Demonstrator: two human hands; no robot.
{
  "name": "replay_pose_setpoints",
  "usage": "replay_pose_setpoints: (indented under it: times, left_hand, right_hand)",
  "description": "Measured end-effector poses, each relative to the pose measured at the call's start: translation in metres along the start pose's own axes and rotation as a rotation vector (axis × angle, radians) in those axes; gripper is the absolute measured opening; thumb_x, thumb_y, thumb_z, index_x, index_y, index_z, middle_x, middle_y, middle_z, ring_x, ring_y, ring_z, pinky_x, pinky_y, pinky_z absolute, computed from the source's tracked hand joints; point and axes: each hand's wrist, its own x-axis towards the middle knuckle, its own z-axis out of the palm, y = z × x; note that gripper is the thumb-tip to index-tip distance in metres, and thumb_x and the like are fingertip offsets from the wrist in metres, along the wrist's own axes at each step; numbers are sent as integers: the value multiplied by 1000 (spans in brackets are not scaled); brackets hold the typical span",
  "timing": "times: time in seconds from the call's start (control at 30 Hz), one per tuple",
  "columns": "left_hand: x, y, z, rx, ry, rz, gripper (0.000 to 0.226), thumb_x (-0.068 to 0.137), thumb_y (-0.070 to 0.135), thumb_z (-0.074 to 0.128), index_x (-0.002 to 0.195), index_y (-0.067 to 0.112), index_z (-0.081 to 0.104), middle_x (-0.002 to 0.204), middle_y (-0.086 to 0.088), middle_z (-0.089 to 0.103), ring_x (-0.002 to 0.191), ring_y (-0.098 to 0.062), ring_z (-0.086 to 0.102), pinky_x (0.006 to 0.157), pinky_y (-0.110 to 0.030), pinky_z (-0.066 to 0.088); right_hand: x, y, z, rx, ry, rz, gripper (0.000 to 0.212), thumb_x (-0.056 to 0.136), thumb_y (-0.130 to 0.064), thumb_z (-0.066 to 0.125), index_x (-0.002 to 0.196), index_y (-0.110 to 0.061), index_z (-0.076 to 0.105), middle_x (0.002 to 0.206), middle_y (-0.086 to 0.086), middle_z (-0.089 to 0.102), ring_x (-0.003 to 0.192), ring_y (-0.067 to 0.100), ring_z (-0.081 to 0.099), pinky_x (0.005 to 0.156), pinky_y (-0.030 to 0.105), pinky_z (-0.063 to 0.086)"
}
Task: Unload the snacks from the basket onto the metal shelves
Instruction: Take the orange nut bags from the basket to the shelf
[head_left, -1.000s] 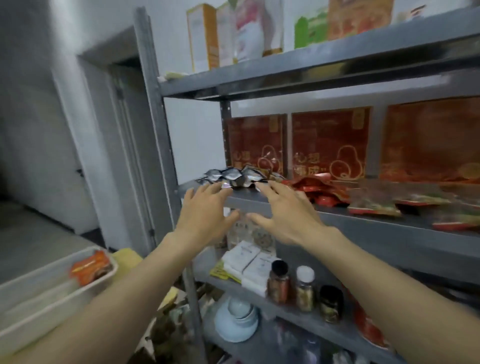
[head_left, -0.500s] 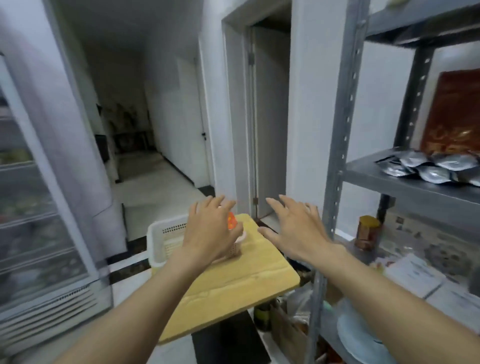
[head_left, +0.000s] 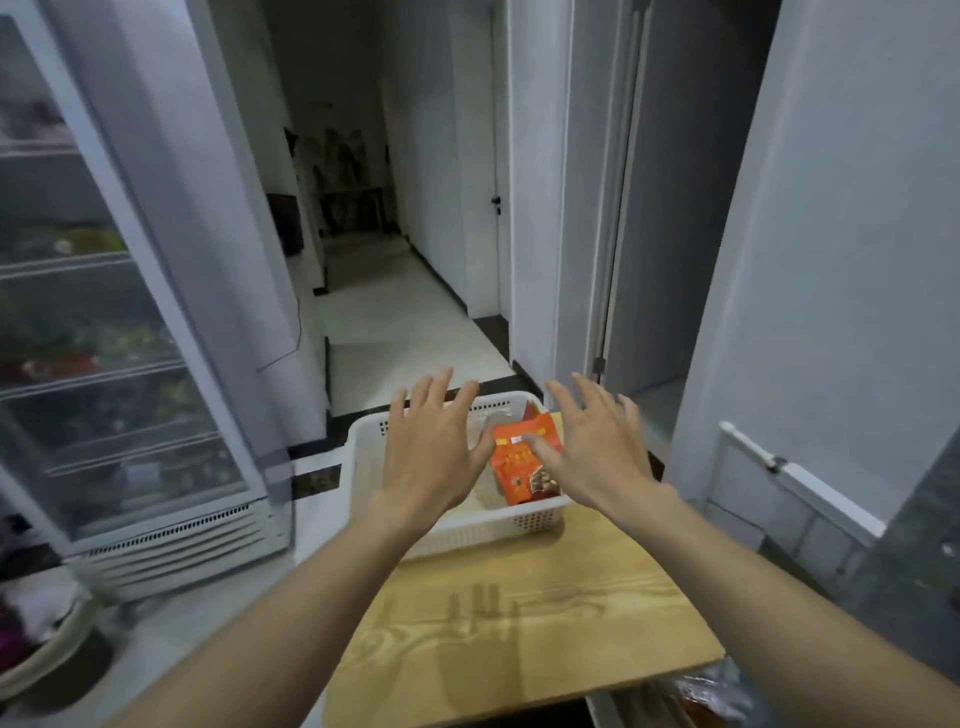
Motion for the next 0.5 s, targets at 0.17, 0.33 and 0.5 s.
replay_pose_setpoints:
  times: [0.17, 0.33, 0.5]
  left_hand:
    - [40, -29, 73, -117, -163, -54, 59, 93, 47, 50, 147, 27, 38, 157, -8, 29, 145, -25, 24, 119, -43, 17]
    - [66, -48, 150, -347, -348, -151, 54, 89, 40, 60, 140, 36, 42, 138, -8, 43, 129, -28, 42, 105, -41, 37]
    - [73, -52, 222, -564, -638, -377, 56, 86, 45, 66, 138, 36, 43, 127, -9, 42, 116, -27, 50, 95, -37, 47]
  right_hand:
    - [62, 11, 62, 62, -82, 73, 65, 95, -59, 42, 150, -29, 27, 159, 4, 26, 146, 23, 24, 117, 49, 19]
    - [101, 30, 129, 227, -212, 226, 63, 92, -53, 53, 147, -29, 33, 150, 0, 39, 135, 24, 40, 110, 48, 34]
    - [123, 59, 179, 375, -398, 429, 67, 86, -53, 62, 144, -30, 38, 139, 5, 48, 124, 26, 50, 100, 49, 46]
